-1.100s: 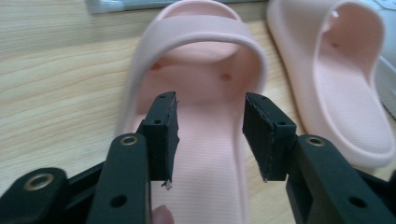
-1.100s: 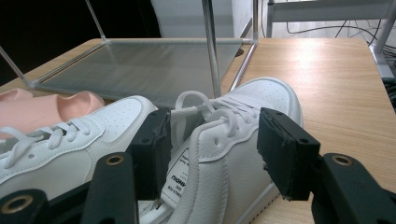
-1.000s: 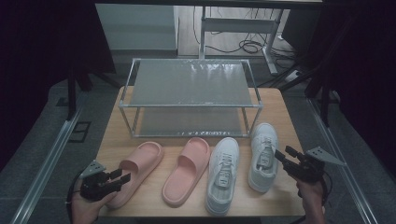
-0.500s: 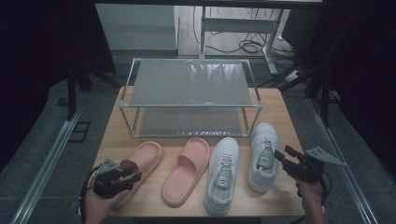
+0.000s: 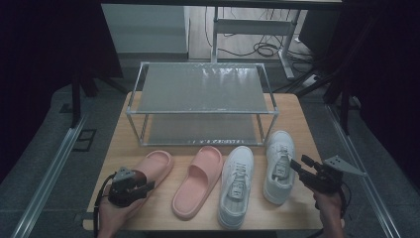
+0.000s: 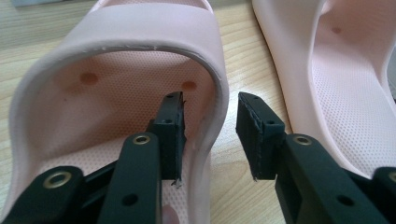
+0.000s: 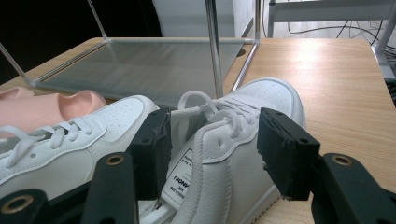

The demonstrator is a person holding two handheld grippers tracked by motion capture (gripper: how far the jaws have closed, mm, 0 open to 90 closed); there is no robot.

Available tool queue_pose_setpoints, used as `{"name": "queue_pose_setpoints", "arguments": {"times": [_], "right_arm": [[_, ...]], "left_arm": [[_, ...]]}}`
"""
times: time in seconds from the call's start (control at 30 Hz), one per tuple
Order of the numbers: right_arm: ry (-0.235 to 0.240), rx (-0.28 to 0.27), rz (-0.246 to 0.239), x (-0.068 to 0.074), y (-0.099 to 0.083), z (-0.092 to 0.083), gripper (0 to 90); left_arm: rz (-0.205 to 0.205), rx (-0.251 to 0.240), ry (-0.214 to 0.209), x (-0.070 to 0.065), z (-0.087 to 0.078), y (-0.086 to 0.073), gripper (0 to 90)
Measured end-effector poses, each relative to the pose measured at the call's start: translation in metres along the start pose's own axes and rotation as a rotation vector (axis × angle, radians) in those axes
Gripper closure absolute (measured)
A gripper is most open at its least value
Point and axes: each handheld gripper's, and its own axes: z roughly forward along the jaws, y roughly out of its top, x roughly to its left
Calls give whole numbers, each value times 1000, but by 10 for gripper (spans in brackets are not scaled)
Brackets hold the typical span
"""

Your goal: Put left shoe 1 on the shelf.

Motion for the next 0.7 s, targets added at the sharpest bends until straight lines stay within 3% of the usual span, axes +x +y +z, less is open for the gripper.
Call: {"name": "queue_pose_setpoints", "arguments": {"times": [0.27,0.4,0.7], "right_arm": [[-5,11,5,1,-1,1,456],[-7,12,1,0,0,1,456],[-10,11,9,-1,0,0,457]], "left_arm": [[6,2,3,0,6,3,682],[8,6,4,0,8,2,748],[34,-12,40,-3,7,2,813]]}}
